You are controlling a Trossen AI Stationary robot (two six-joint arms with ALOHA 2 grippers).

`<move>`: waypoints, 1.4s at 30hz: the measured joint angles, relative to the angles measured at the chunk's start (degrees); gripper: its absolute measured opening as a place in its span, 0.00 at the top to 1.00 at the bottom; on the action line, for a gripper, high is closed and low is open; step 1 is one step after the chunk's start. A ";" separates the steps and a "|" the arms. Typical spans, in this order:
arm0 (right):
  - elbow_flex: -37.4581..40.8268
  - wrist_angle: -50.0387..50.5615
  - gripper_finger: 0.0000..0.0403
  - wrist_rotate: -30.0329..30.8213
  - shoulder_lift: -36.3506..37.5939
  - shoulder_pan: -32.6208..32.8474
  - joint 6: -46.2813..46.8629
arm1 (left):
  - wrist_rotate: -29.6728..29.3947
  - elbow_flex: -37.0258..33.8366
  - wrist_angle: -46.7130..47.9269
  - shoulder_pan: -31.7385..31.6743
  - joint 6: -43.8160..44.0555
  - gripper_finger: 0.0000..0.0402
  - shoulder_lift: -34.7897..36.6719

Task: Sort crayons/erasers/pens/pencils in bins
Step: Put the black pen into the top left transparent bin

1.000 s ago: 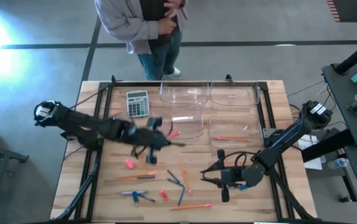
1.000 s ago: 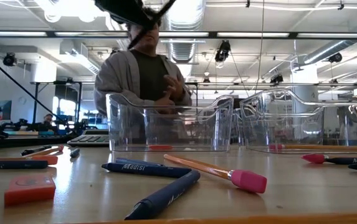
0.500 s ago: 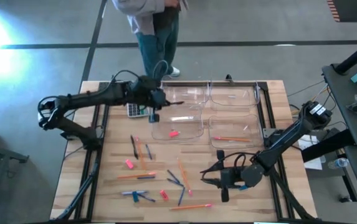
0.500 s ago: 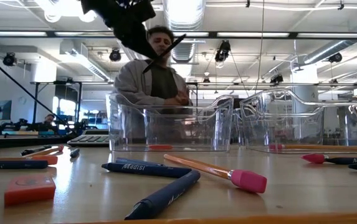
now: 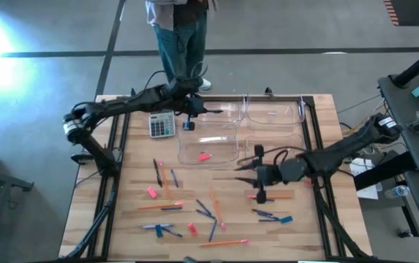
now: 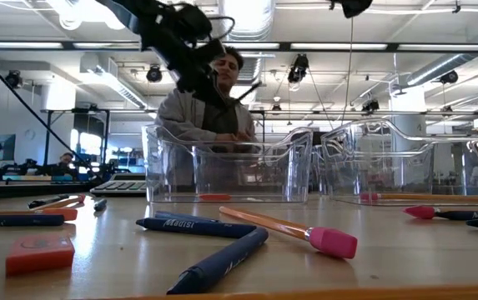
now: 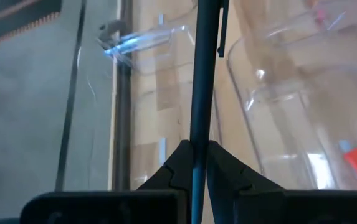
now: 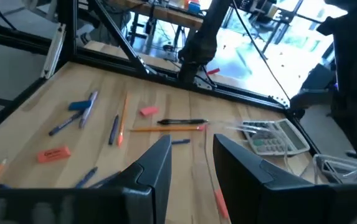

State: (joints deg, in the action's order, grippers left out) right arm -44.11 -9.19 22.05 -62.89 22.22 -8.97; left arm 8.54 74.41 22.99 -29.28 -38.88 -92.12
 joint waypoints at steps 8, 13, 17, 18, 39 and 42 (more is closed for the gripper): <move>0.95 5.13 0.73 0.02 3.66 -1.04 -4.24 | 0.27 5.03 0.30 -2.40 -3.44 0.98 -8.82; 1.65 5.62 0.73 0.27 4.51 -3.94 -8.03 | 0.26 7.25 0.35 -4.66 -5.55 0.98 -12.83; 2.23 6.10 0.73 -0.22 5.18 -8.05 -8.13 | 0.28 7.83 0.17 -6.81 -5.61 0.98 -13.98; 2.32 5.98 0.73 -1.13 5.23 -9.12 -8.13 | 0.25 7.82 0.24 -7.18 -5.57 0.98 -14.12; 3.91 7.25 0.73 -7.70 5.40 -16.15 -3.00 | 2.44 5.67 3.36 -8.15 -4.96 0.90 -14.40; 3.91 7.21 0.73 -7.68 5.37 -16.15 -2.53 | 2.45 5.62 2.89 -8.15 -4.95 0.89 -14.40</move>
State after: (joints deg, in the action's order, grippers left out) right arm -40.21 -1.98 14.37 -57.52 6.07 -11.51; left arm 10.98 80.03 25.88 -37.43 -43.83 -106.52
